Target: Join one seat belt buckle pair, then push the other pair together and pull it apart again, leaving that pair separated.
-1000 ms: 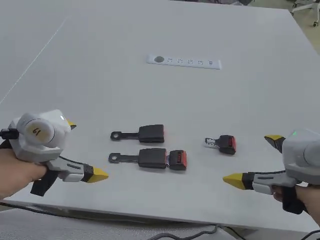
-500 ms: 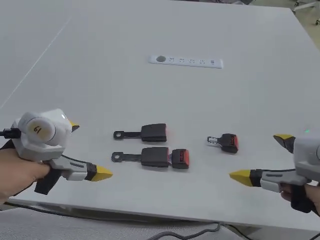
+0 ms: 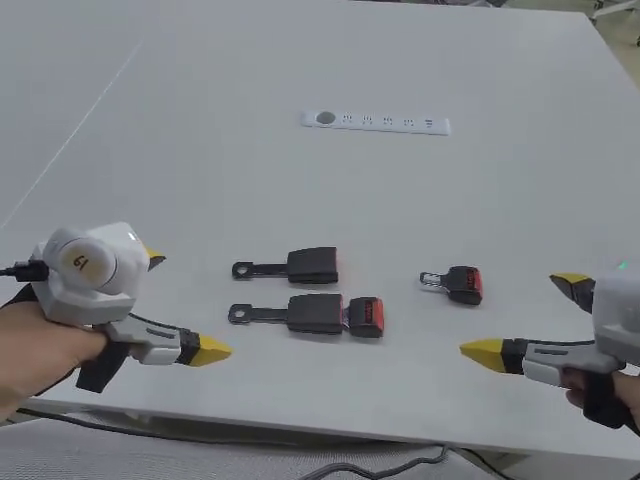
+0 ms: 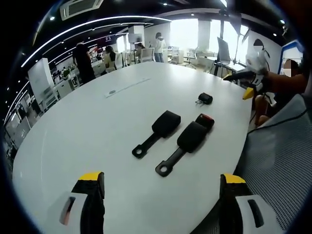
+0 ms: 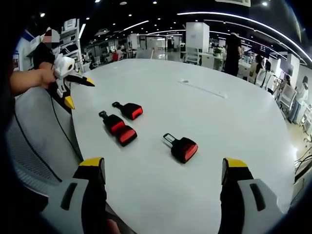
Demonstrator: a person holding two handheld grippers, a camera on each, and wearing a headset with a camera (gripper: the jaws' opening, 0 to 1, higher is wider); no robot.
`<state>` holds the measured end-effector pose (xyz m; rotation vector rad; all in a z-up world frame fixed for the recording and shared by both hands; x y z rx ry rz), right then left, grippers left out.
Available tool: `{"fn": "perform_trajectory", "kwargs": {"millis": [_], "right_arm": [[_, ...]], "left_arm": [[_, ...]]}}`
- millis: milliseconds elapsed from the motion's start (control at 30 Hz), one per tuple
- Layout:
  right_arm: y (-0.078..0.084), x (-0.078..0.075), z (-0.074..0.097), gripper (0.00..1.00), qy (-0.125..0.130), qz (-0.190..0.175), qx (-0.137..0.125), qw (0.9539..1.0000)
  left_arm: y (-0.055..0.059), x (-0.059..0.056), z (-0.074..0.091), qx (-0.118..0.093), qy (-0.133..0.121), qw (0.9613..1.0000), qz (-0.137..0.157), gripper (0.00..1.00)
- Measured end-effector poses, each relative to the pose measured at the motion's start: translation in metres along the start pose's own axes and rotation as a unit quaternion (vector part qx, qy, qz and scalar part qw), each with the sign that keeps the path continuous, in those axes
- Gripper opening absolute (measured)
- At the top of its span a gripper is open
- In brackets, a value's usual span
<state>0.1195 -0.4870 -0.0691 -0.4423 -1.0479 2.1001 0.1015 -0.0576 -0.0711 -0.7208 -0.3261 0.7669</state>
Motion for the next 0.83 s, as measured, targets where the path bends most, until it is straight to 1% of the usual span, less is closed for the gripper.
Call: {"fn": "perform_trajectory", "kwargs": {"millis": [67, 133, 200, 267, 400, 467, 600, 667, 733, 833], "right_arm": [[0.0002, -0.0002, 0.0001, 1.0, 0.0, 0.002, 0.0, 1.0], [0.0004, -0.0003, 0.0004, 1.0, 0.002, 0.004, 0.001, 1.0], [0.0001, 0.0002, 0.0006, 1.0, 0.0, 0.0, 0.0, 1.0], [-0.0004, 0.0009, 0.0004, 1.0, -0.002, -0.004, -0.003, 1.0], [-0.0013, 0.0026, 0.0002, 1.0, -0.003, 0.001, -0.003, 1.0], [-0.001, 0.0019, 0.0003, 1.0, -0.002, 0.003, -0.002, 1.0], [-0.0001, 0.0032, 0.0012, 1.0, -0.002, 0.006, 0.0, 1.0], [0.0001, 0.0037, 0.0016, 1.0, -0.003, 0.007, 0.001, 1.0], [0.0002, 0.0045, 0.0023, 1.0, -0.003, 0.009, 0.001, 1.0], [0.0008, 0.0046, 0.0036, 1.0, -0.002, 0.015, 0.002, 0.9999]], "left_arm": [[0.0001, -0.0005, -0.0002, 0.001, 0.001, 1.0, 0.0, 1.0], [-0.0018, -0.0041, 0.0006, 0.002, 0.002, 1.0, -0.002, 1.0], [0.0007, -0.0008, -0.0006, 0.002, 0.002, 1.0, -0.001, 1.0], [-0.0021, -0.0044, 0.0009, 0.002, 0.002, 1.0, -0.001, 1.0], [-0.0005, -0.0014, -0.0002, -0.001, 0.004, 1.0, -0.008, 1.0], [-0.0006, -0.0013, -0.0002, -0.004, 0.006, 1.0, -0.002, 1.0], [-0.0016, -0.0026, 0.0017, -0.003, 0.003, 1.0, 0.001, 1.0], [0.0032, 0.0026, 0.0001, -0.002, 0.007, 1.0, 0.006, 1.0], [-0.0007, -0.0036, 0.0022, -0.001, 0.007, 0.9999, 0.008, 1.0], [-0.0014, -0.0038, 0.003, -0.001, 0.007, 0.9999, 0.014, 1.0]]}}
Point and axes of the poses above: the centre of the closed fingertips' face, and the gripper's own axes: z roughly backward along the fingers, x roughly to its left, y roughly out of its underside, the point moved 8 cm from there along z, roughly backward along the fingers
